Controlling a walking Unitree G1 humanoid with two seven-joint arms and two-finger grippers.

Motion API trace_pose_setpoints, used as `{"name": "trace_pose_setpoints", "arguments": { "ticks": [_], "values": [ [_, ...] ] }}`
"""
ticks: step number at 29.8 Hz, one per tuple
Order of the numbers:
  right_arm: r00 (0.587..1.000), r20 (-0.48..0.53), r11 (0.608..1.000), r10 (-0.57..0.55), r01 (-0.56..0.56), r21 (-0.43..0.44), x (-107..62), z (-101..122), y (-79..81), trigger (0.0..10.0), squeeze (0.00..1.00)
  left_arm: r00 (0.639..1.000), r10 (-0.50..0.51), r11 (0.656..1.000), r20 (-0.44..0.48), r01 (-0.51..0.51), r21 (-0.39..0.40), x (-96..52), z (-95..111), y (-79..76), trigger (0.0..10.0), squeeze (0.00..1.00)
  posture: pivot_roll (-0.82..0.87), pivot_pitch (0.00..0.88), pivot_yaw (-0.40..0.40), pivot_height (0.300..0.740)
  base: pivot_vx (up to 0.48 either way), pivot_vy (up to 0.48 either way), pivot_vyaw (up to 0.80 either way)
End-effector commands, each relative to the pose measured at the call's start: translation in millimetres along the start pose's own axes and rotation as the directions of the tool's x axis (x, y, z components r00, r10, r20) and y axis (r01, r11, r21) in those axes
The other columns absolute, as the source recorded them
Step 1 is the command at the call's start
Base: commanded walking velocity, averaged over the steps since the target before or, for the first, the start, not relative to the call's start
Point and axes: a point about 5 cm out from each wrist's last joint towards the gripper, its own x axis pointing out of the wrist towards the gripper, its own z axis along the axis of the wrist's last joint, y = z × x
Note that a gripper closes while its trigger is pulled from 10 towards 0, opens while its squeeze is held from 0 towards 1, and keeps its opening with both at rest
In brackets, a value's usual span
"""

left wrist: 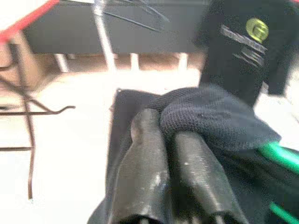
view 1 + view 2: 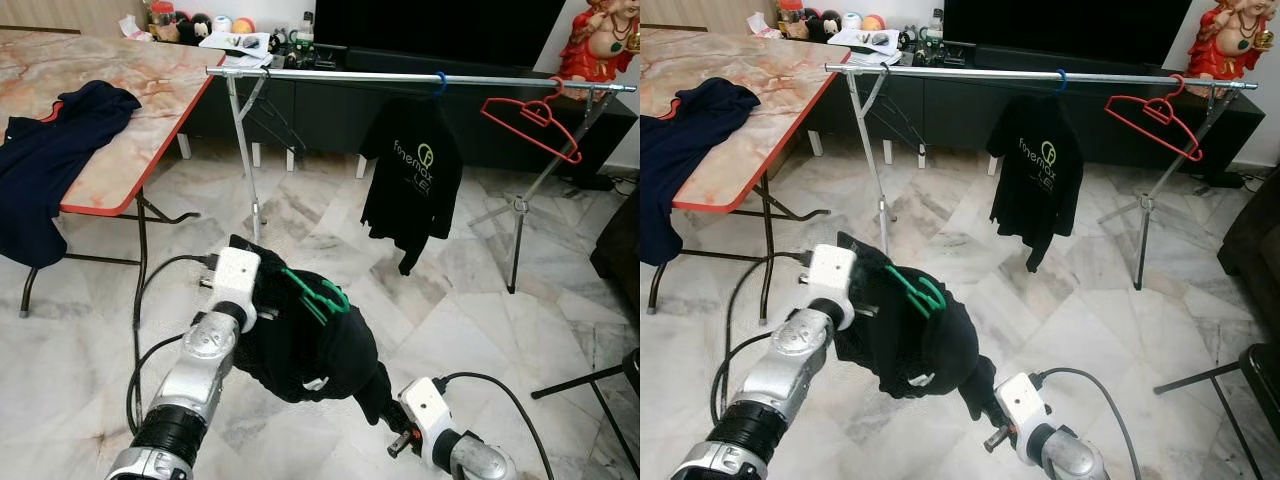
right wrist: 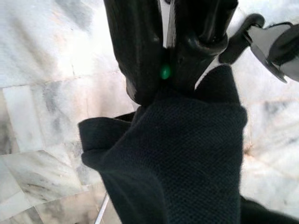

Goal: Hang hanger

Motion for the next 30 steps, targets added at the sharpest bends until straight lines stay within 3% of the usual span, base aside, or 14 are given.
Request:
{"name": "trace_pose_setpoints", "arguments": {
  "ticks": [1,5,9,15,18,20,26,30],
  "values": [
    [1.0,-0.014,1.0,-0.008,0.008,-0.016,-5.0,-7,-0.6,0.0,0.0,0.992,0.099,0.994,0.084,-0.094,-0.063,3.2,19,15.2,0.0,0.0,0.04,0.105,-0.096,0.74,0.0,0.0,0.0],
    [1.0,-0.023,1.0,-0.007,0.007,-0.011,-6.7,-11,1.4,0.0,0.0,0.956,0.264,0.961,0.125,-0.25,-0.115,2.5,29,40.4,0.0,0.0,0.04,0.106,-0.095,0.74,0.0,0.0,0.0],
    [1.0,-0.011,1.0,0.002,-0.002,-0.004,-6.1,-9,3.2,0.0,0.0,0.938,0.333,0.938,0.099,-0.32,-0.131,0.7,25,53.2,0.0,0.0,0.04,0.105,-0.093,0.74,0.0,0.0,0.0],
    [1.0,0.02,1.0,-0.004,0.004,0.003,-6.4,-5,0.2,0.0,0.0,0.935,0.356,0.935,0.01,-0.356,-0.013,-4.1,5,66.1,0.0,0.0,0.04,0.106,-0.091,0.74,0.0,0.0,0.0],
    [0.998,0.064,1.0,0.004,-0.006,0.022,-6.3,2,-0.6,0.0,0.0,0.946,0.291,0.954,-0.141,-0.277,0.114,-7.1,-22,65.0,0.0,0.0,0.04,0.106,-0.091,0.74,0.0,0.0,0.0],
    [0.996,0.089,0.999,0.016,-0.019,0.035,-6.4,4,-0.4,0.0,0.0,0.942,0.279,0.956,-0.185,-0.254,0.15,-10.8,-32,66.1,0.0,0.0,0.04,0.104,-0.088,0.74,0.0,0.0,0.0],
    [0.981,0.145,0.989,0.126,-0.135,0.055,-9.5,8,5.8,0.0,0.0,0.955,0.203,0.97,-0.217,-0.166,0.177,-15.4,-43,59.6,0.0,0.0,0.04,0.105,-0.087,0.74,0.0,0.0,0.0],
    [0.955,0.18,0.965,0.234,-0.251,0.076,-16.2,10,7.3,0.0,0.0,0.957,0.211,0.968,-0.198,-0.177,0.176,-15.4,-42,59.2,0.0,0.0,0.04,0.107,-0.087,0.74,0.0,0.0,0.0]
  ]
}}
